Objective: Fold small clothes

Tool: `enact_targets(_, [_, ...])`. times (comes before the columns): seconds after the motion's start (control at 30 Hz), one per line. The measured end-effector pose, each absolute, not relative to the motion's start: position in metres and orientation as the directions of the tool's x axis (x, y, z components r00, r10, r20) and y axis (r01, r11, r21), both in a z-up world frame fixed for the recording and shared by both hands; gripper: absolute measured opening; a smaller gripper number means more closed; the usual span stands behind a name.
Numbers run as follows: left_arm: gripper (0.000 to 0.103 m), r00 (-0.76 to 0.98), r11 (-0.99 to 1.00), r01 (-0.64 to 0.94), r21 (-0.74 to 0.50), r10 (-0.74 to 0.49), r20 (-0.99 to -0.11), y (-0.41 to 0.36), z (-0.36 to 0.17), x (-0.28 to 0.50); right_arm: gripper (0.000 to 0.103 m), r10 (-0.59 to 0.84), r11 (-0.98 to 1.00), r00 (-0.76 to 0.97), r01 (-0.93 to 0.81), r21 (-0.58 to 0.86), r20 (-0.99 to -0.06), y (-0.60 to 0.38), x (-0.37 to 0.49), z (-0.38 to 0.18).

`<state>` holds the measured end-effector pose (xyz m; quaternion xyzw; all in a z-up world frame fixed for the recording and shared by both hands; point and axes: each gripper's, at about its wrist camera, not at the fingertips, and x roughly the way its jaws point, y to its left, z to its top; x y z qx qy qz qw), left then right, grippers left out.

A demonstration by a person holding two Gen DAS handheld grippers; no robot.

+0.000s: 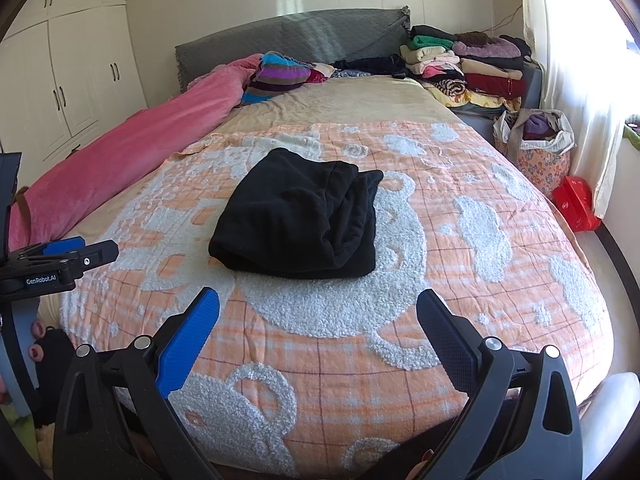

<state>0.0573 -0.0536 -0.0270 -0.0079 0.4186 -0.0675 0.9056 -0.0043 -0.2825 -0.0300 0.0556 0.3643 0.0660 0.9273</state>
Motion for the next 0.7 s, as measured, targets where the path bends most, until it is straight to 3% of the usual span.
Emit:
enact_targets(0.2, [0.094,0.643,0.997,0.057,-0.058,-0.081,-0.762,-0.034,-0.026,0.062,0.098,0.077,0.974,0.754,0.083,0.211,-0.652,-0.346,-0.02,-0.017])
enact_targets(0.37, [0.094,0.672,0.995,-0.079,-0.065,0.005,-0.74,0.029,-0.017,0.076,0.098,-0.169,0.875,0.713,0.427,0.23,-0.68,-0.479,-0.063,-0.01])
enact_targets(0.47, [0.094,0.651,0.97,-0.237,-0.054,0.117,-0.75,0.101,-0.017,0.092,0.098,-0.334,0.749,0.599,0.638,0.181,-0.728,-0.568,-0.115,-0.026])
enact_targets(0.6, [0.094,0.579,0.886,-0.463,0.008,0.31,-0.754,0.218,-0.018,0.107,0.098,-0.538,0.488,0.307,0.873,0.006,-0.785,-0.677,-0.19,-0.077])
enact_targets(0.7, [0.094,0.471,0.787,-0.612,0.071,0.436,-0.767,0.308,-0.023,0.117,0.098,-0.541,0.362,0.126,0.927,-0.096,-0.831,-0.726,-0.213,-0.127])
